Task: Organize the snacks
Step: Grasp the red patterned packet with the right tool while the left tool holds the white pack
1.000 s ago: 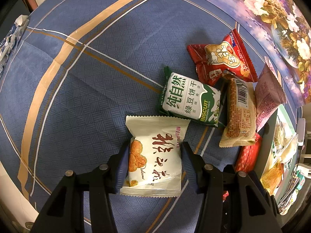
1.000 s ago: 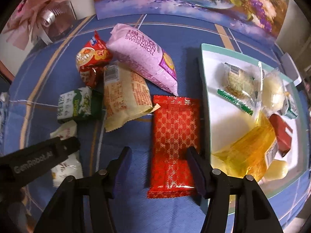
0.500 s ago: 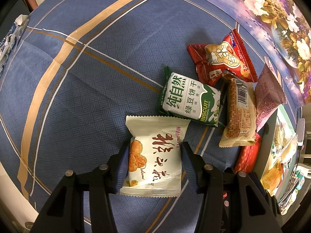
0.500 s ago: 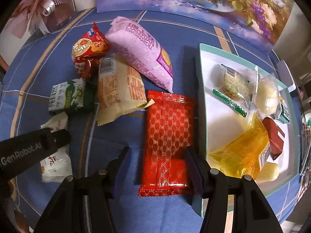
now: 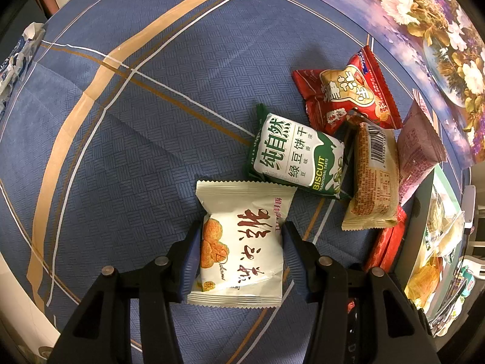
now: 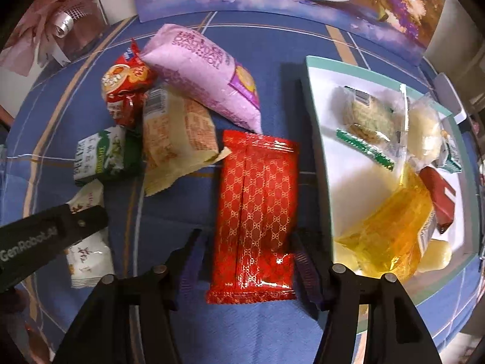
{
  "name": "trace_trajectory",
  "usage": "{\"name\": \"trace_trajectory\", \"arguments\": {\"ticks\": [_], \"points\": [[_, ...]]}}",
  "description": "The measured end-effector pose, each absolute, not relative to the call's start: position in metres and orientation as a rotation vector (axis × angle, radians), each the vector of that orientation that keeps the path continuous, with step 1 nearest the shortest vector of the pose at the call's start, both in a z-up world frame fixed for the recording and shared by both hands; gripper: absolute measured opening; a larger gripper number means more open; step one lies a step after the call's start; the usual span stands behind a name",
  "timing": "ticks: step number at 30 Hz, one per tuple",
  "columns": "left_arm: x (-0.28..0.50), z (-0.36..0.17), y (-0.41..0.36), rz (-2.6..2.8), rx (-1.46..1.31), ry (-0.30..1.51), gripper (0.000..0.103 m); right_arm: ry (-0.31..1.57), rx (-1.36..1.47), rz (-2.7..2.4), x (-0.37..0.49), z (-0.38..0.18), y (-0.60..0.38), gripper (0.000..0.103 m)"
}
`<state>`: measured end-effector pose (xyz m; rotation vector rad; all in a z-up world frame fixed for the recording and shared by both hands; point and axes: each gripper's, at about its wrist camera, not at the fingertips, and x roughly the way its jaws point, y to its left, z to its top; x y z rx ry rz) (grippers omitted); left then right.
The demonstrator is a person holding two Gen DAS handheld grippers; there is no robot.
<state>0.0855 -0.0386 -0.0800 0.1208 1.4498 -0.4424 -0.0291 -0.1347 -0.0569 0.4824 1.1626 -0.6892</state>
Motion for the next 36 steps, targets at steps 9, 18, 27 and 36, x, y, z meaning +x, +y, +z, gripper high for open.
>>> {"name": "trace_trajectory", "arguments": {"ticks": [9,18,27,36], "points": [[0.086,-0.080,-0.038,-0.442,0.119,1.450,0.054,1.124,0.592,-0.659,-0.033,-0.058,-0.146,0.063],[0.082,-0.080,-0.039,-0.437,0.148,1.437,0.054,1.137,0.502,-0.713,-0.017,-0.059,-0.133,0.063],[0.073,-0.077,-0.044,-0.423,0.216,1.404,0.054,1.124,0.489,-0.721,-0.005,-0.058,-0.125,0.065],[0.069,-0.073,-0.046,-0.412,0.229,1.386,0.055,1.109,0.480,-0.713,-0.012,-0.054,-0.141,0.064]]}}
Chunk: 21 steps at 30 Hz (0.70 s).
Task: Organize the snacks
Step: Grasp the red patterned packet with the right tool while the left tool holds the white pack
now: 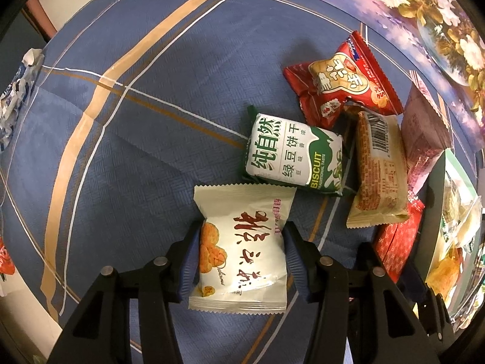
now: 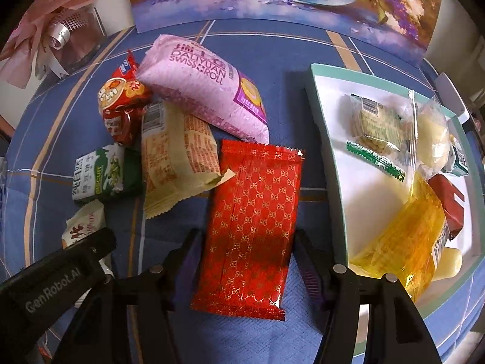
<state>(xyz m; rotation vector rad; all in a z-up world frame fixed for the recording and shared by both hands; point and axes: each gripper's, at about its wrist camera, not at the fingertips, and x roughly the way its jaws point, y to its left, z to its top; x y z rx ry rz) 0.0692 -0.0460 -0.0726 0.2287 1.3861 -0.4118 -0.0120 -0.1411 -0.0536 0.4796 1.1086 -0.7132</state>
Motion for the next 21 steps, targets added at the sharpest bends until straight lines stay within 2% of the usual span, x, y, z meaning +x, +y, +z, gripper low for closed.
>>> {"name": "trace_trajectory", "arguments": {"ticks": [12,21], "points": [[0.072,-0.066,-0.048,-0.418,0.238,1.385,0.054,1.113,0.494,-0.701,-0.025,-0.050,-0.143,0.052],[0.071,-0.064,-0.038,-0.423,0.210,1.400,0.054,1.135,0.504,-0.686,-0.042,-0.050,-0.136,0.049]]}}
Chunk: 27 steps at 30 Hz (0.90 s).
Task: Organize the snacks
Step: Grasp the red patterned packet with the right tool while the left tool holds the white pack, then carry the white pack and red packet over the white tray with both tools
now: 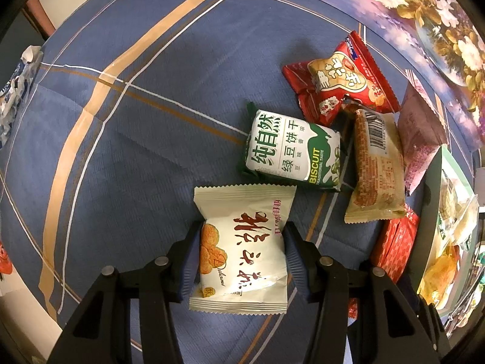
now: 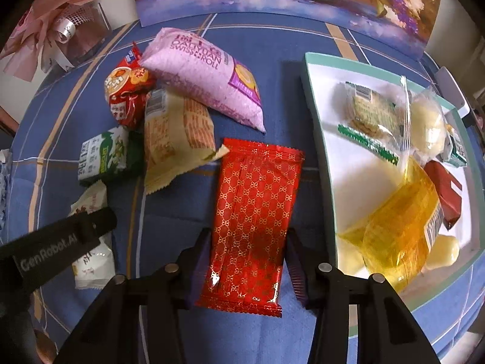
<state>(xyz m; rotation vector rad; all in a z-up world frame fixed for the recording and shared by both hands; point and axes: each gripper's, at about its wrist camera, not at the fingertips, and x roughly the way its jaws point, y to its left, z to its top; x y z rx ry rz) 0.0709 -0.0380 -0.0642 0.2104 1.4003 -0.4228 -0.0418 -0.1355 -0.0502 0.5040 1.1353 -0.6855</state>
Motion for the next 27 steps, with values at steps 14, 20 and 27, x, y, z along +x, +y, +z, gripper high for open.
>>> {"name": "trace_trajectory", "arguments": {"ticks": [14,20,27], "points": [[0.063,-0.024,-0.014,-0.471,0.101,1.332,0.054,0.968,0.627,-0.653,-0.091,-0.008,-0.135,0.048],[0.058,0.011,-0.001,-0.507,0.039,1.234,0.054,0.871,0.632,-0.641,-0.103,0.023,-0.127,0.048],[0.049,0.039,-0.003,-0.542,0.047,1.149,0.054,0.790,0.619,-0.669,-0.113,0.051,-0.136,0.048]]}}
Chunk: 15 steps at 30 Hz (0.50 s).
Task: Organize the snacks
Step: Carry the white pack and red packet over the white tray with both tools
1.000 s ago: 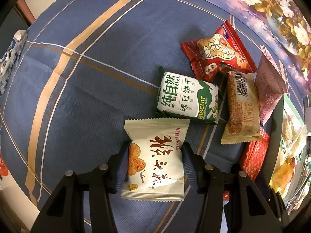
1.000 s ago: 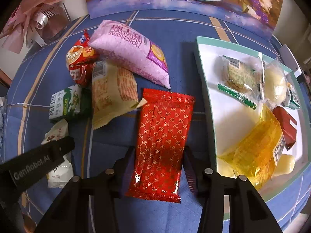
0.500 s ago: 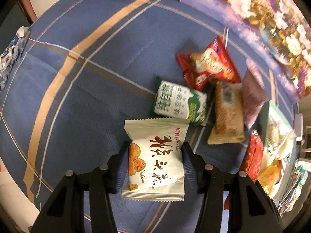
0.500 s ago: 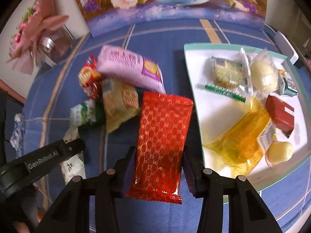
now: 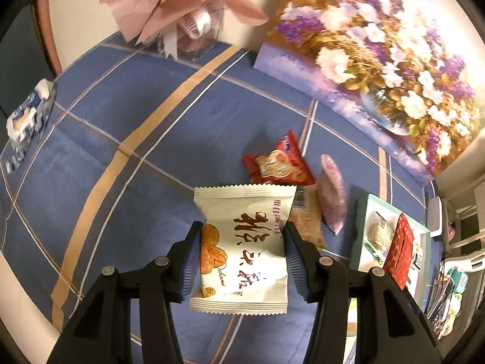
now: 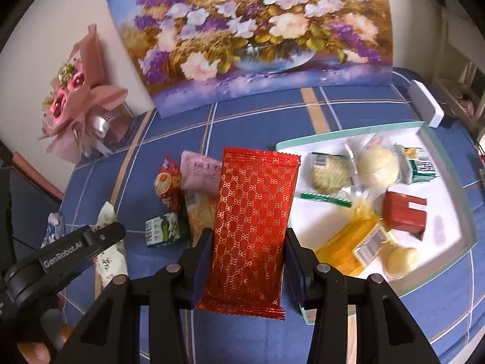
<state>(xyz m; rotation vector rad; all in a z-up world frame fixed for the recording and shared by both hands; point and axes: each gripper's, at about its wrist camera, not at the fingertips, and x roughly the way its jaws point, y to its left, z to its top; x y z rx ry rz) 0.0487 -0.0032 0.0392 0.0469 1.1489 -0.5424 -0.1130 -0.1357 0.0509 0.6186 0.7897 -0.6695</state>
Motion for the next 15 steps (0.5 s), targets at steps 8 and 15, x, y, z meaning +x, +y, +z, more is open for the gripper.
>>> {"name": "trace_trajectory", "arguments": {"ticks": [8,15], "points": [[0.030,0.036,-0.043,-0.625,0.115,1.108,0.054,0.771,0.677,-0.793,-0.144,0.040,-0.179,0.048],[-0.021,0.031,-0.096,-0.793,0.241,1.091,0.054,0.742,0.802,-0.925,-0.194,0.023,-0.224,0.048]]}}
